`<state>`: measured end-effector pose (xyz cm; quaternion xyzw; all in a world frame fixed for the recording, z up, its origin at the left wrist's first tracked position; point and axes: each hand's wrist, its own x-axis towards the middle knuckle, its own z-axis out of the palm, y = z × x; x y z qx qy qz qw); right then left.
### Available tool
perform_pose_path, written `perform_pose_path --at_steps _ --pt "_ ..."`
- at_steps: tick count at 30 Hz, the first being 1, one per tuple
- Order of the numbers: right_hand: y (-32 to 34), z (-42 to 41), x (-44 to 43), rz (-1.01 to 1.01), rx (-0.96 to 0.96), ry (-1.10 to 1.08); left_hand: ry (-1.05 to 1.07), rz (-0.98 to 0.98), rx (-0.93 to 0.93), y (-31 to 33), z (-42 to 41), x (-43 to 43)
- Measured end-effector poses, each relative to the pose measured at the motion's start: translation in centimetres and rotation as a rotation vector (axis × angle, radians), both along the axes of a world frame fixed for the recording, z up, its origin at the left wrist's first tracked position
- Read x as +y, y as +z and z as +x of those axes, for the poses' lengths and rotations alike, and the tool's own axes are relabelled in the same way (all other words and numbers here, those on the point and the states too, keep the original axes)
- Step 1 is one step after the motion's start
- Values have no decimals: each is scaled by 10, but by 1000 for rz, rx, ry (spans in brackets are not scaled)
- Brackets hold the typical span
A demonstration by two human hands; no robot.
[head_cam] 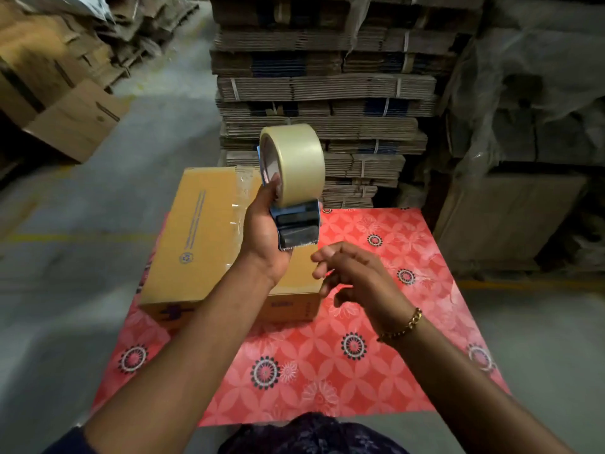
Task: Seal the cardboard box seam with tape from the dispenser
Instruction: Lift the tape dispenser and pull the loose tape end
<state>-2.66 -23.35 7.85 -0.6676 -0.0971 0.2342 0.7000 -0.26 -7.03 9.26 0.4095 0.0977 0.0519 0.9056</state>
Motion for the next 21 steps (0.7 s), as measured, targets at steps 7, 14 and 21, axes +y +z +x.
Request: perform_pose_path --at_steps 7,14,21 --pt "13 -14 1 138 104 -82 119 29 -30 5 -5 -29" --pt "17 -9 1 111 131 -165 161 96 -53 1 -8 -42" --pt "19 -8 0 147 114 -199 176 67 91 -8 4 -40"
